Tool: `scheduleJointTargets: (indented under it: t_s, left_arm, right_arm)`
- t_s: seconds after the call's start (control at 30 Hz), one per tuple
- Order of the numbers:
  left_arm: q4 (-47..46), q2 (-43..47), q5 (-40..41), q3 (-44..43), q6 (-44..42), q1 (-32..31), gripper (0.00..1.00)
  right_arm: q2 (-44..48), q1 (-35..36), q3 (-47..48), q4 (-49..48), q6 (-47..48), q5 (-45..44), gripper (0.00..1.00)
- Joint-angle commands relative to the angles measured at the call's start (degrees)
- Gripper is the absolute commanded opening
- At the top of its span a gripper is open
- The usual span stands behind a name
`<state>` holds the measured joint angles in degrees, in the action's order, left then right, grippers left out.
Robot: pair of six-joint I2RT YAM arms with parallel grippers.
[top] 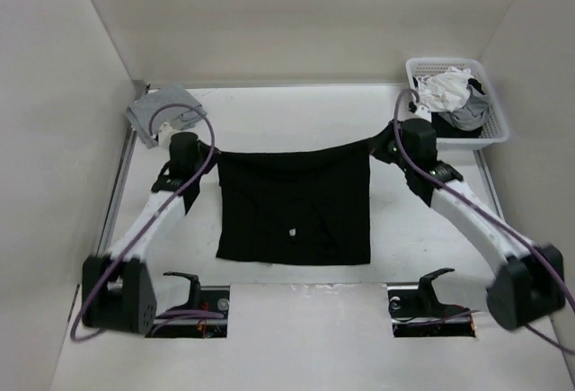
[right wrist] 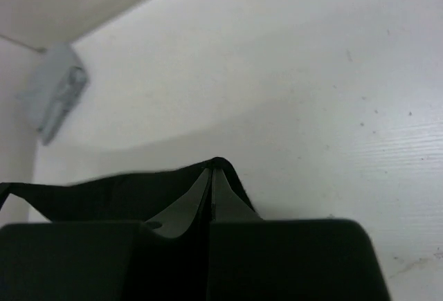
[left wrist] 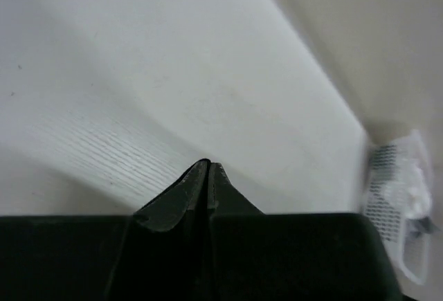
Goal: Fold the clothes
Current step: Fold the tank top
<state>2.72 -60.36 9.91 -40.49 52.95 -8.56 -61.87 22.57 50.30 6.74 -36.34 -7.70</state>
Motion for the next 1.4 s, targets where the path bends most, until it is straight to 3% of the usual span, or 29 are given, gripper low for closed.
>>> scheduleJointTargets:
  t_s: [0.0, 0.13, 0.27, 0.47, 0.67, 0.8, 0.9, 1.0, 1.07, 1.13, 1.23, 1.37]
  left_arm:
    - [-12.11, -13.33, -0.24, -6.59, 1.45, 1.39, 0.0]
    - [-11.78, -29.17, -0.16, -21.0, -0.12, 2.45, 0.0]
    - [-9.66, -32.2, -0.42, -25.43, -1.35, 2.54, 0.0]
    - [-17.47, -18.42, -0.33, -5.69, 0.48, 1.31, 0.01]
    - [-19.51, -2.51, -0.42, 12.95, 0.58, 1.65, 0.02]
    - [-18.63, 5.33, -2.08, 19.39, -0.91, 4.03, 0.04]
    - [-18.1, 4.9, -3.49, 21.76, -1.53, 4.82, 0.07]
    - [-18.89, 3.32, -3.85, 24.22, -1.01, 5.52, 0.15]
    - [-18.89, 3.05, -4.2, 25.37, -0.48, 6.23, 0.27]
    - [-18.19, 4.01, -5.16, 26.25, -0.22, 7.37, 0.32]
    - [-17.49, 7.87, -6.57, 27.66, 0.49, 9.83, 0.34]
    - [-17.75, 8.07, -7.45, 26.7, 0.58, 8.96, 0.34]
  right_arm:
    - [-13.32, -6.6, 4.43, -11.57, -1.8, 12.7, 0.0]
    - [-27.67, -10.92, 16.73, -10.97, -2.16, 16.14, 0.0]
    - [-28.32, -11.63, 18.18, -9.38, -1.81, 16.23, 0.0]
    - [-14.98, -9.61, -0.43, -14.56, -4.09, 13.51, 0.0]
    - [-1.62, -6.18, -16.53, -16.32, -5.76, 10.17, 0.0]
    - [7.36, -2.32, -24.62, -14.05, -7.51, 8.41, 0.01]
    - [10.18, 0.67, -29.72, -11.32, -9.45, 6.22, 0.03]
    - [10.36, 1.82, -34.64, -11.14, -12.96, 5.59, 0.09]
    - [9.49, 3.57, -34.49, -10.61, -15.16, 5.95, 0.19]
    - [9.48, 4.19, -34.31, -10.08, -15.17, 4.2, 0.33]
    - [8.79, 1.3, -33.61, -11.04, -12.98, 4.45, 0.46]
    - [-0.06, -2.12, -30.27, -16.74, -10.16, 7.78, 0.56]
